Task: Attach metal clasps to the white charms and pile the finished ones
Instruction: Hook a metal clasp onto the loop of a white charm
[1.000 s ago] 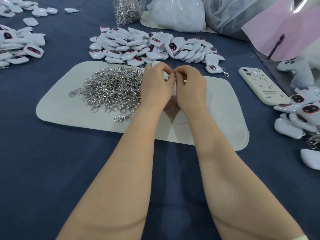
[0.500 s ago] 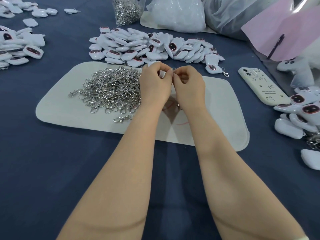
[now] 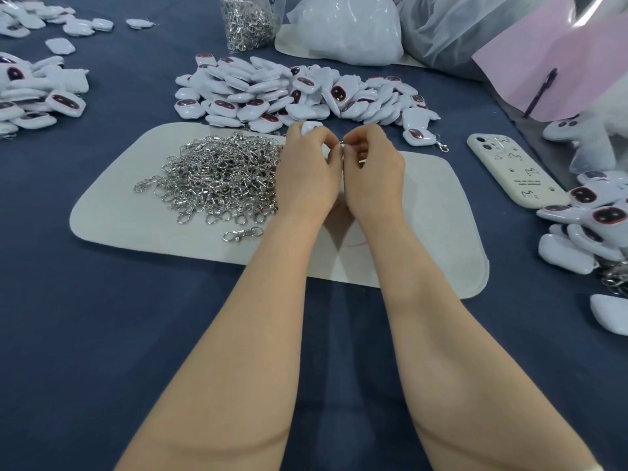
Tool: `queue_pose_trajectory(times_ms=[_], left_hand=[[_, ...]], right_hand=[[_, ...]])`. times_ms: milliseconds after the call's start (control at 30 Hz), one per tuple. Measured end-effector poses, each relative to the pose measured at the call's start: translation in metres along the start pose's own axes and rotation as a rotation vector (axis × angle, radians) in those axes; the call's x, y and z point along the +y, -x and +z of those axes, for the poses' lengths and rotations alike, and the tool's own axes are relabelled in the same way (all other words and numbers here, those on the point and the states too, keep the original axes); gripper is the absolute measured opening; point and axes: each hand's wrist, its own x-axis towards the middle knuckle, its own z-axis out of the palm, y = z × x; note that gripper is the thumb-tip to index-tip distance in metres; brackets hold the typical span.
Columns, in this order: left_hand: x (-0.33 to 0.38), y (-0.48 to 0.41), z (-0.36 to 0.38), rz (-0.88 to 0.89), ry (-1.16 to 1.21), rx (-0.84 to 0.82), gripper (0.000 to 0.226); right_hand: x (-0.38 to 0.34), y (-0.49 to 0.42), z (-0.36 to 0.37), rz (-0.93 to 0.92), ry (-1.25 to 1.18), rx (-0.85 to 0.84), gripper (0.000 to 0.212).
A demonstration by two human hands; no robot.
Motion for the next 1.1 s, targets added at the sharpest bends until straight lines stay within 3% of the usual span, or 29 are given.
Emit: queue_pose_trajectory(times_ms=[1100], left_hand=[[0.002, 0.0011, -0.0006, -0.048, -0.029, -0.025, 0.016]], right_hand=[[0.0009, 0.0003, -0.0006, 0.022, -0.091, 0.008, 0.008]])
